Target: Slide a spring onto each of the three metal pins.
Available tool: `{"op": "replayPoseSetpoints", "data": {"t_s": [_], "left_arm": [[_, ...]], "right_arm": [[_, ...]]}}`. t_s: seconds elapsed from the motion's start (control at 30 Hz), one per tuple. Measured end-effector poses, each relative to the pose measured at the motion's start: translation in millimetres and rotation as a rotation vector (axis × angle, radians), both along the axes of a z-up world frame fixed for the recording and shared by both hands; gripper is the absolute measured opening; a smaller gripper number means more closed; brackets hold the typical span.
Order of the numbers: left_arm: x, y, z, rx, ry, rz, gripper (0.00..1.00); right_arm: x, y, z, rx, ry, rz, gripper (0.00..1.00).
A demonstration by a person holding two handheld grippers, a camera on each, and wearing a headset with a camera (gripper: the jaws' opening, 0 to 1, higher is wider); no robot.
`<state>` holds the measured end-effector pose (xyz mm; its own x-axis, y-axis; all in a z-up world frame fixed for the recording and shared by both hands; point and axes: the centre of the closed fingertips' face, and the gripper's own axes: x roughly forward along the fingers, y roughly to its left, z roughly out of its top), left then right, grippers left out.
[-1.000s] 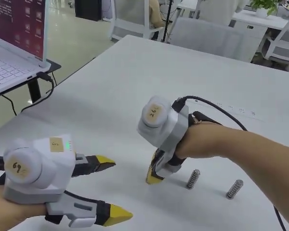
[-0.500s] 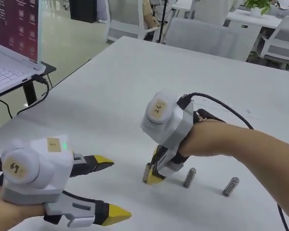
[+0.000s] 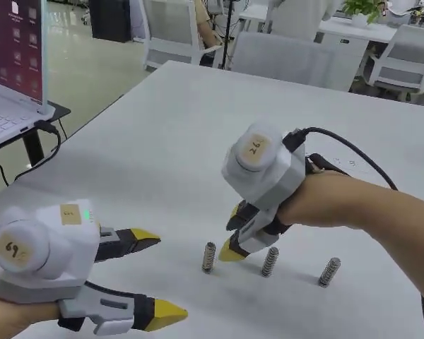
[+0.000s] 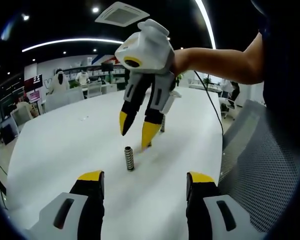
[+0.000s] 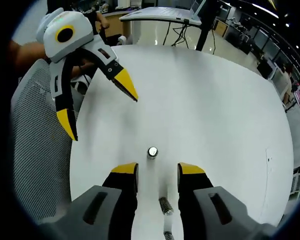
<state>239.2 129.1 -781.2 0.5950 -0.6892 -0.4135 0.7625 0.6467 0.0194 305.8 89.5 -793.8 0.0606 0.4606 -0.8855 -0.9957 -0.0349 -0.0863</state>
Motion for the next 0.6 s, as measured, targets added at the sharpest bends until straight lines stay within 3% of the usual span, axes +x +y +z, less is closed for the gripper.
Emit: {"op": "replayPoseSetpoints", "data": {"t_s": [0.6], "left_arm": [[6.8, -1.9, 6.0, 0.002, -0.007, -0.008, 0.63]], "right_arm": [[6.2, -35.4, 36.0, 0.174, -0.038, -0.143, 0.35]]}}
